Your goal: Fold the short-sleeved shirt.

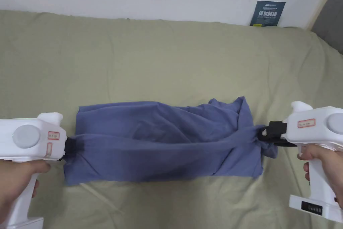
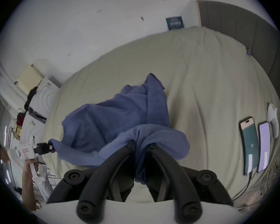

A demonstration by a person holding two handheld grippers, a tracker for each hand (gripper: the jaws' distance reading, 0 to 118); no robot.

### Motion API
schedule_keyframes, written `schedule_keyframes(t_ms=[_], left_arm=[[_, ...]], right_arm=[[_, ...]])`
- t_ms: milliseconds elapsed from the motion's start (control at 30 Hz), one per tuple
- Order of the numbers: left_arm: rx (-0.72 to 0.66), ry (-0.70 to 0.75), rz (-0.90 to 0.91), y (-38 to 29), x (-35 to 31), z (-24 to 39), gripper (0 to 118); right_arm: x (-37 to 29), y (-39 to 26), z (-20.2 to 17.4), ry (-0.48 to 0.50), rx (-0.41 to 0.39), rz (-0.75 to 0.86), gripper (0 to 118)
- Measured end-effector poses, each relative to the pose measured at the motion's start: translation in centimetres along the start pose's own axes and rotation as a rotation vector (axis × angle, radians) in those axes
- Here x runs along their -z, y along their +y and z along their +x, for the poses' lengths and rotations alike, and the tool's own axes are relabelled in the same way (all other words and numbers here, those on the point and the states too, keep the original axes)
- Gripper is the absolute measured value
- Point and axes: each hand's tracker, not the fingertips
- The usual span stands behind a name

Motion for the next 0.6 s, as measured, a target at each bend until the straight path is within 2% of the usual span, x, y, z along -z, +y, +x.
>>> schedule_keyframes(t_ms=[100, 133, 167, 200, 233, 267, 300, 367, 433, 533, 600], left_arm=[[-0.088, 0.027, -0.065, 0.8, 3.1, -0.8, 0], [-0.063, 0.027, -0.048, 0.7, 3.4, -0.6, 1], [-0.06, 0.023, -0.045, 0.5, 3.5, -0.5, 1], [-0.068, 0.019, -0.042, 0.3, 3.6, -0.4, 8], [-0.089, 0.002, -0.021, -0.1, 3.0, -0.5, 28], [-0.11, -0.013, 0.022, -0.5, 2.2, -0.6, 89], [-0.103, -0.012, 0.052, -1.2, 1.3, -0.6, 118], [-0.098, 0.013, 0.2, -3.9, -2.4, -0.4, 114], [-0.063, 0.002, 0.34, -7.7, -5.7, -0.1, 118], [-0.038, -0.021, 0.516, -12.8, -9.2, 0.5, 118], [-0.003, 0.081, 0.552, -16.3, -10.2, 1.3, 118]], right_arm=[[2.6, 0.0, -0.8, -0.02, 0.039, -0.036, 12], [3.3, 0.1, -0.8, -0.015, 0.044, -0.033, 13], [2.5, -0.7, -1.3, -0.019, 0.051, -0.013, 23], [2.4, -1.3, -1.8, -0.028, 0.025, 0.032, 49], [2.3, -1.8, -2.1, -0.044, -0.009, 0.065, 86], [1.9, -2.5, -2.5, -0.043, -0.044, 0.089, 117], [2.2, -2.7, -0.9, -0.034, -0.083, 0.125, 118], [-0.8, -5.1, -1.9, -0.045, -0.145, 0.261, 118], [-4.4, -9.2, -2.9, -0.008, -0.193, 0.39, 118], [-8.1, -15.8, -4.3, 0.048, -0.246, 0.428, 118], [-10.3, -20.2, -5.1, 0.047, -0.299, 0.479, 112]])
